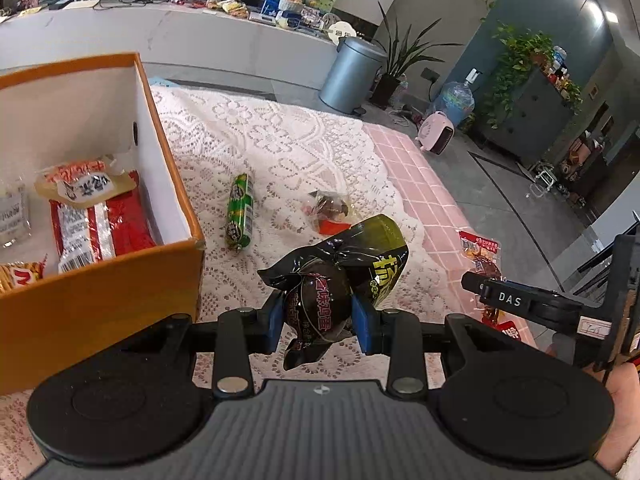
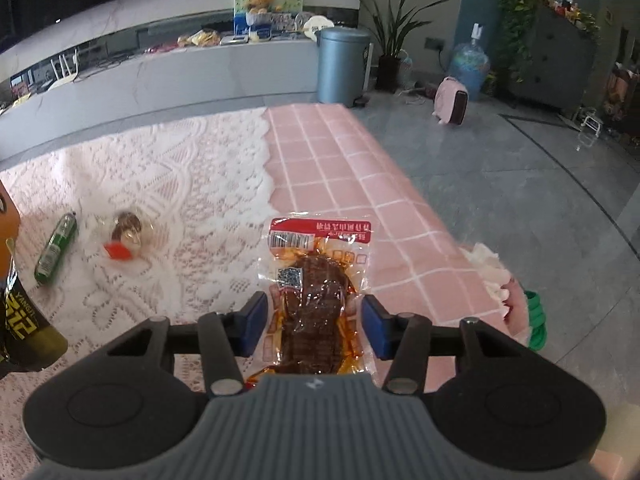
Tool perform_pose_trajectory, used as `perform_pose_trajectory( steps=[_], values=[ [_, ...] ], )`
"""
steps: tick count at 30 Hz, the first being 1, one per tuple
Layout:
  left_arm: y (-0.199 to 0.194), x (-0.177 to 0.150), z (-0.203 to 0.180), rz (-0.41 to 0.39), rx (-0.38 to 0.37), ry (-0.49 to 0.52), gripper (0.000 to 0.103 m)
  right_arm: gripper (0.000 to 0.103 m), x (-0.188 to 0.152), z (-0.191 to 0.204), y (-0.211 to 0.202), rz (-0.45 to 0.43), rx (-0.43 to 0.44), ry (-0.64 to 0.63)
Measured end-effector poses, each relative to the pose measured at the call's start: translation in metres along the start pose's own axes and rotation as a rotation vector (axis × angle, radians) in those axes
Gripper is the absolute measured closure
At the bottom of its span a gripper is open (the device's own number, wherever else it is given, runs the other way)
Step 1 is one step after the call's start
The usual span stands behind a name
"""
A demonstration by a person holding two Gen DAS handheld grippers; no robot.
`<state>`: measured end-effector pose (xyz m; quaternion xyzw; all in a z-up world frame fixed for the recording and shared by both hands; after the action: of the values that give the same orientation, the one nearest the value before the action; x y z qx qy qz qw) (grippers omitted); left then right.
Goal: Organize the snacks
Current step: 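Carry both held packs over the orange box and lower them inside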
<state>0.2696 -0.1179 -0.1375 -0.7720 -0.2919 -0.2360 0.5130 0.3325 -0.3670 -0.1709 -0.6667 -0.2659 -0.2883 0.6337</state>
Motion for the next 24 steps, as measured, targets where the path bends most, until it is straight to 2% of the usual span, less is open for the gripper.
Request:
perform_pose_trajectory(
  steps=[4,11,18,24],
  values=[
    [-0.017,0.004,0.0,-0.018,0.003,0.001,0.063,0.054,0.009,0.005,-0.02,-0.006,0.094,0.045],
    [-0.056,0.013,0.004,-0.085,0.038,0.003,0.063,0.054,0.02,0.04,-0.071,-0.062,0.199,0.027],
    [-0.102,0.024,0.021,-0.166,0.082,-0.02,0.063,0.054,0.027,0.088,-0.121,-0.11,0.306,-0.01],
    [-0.134,0.036,0.05,-0.217,0.126,-0.076,0.063,0.054,0.032,0.137,-0.157,-0.147,0.386,-0.079]
  ],
)
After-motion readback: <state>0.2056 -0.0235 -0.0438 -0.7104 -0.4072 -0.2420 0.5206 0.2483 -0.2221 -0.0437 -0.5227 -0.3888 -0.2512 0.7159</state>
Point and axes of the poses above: each gripper's, at about its wrist camera, not at the fingertips, and y roughly the way its jaws point, z to its left, x to its top, the point moved 6 cm from there along y, roughly the way its jaws point, and after that the axes turned 3 degrees about -z, right-handed, at the moved point
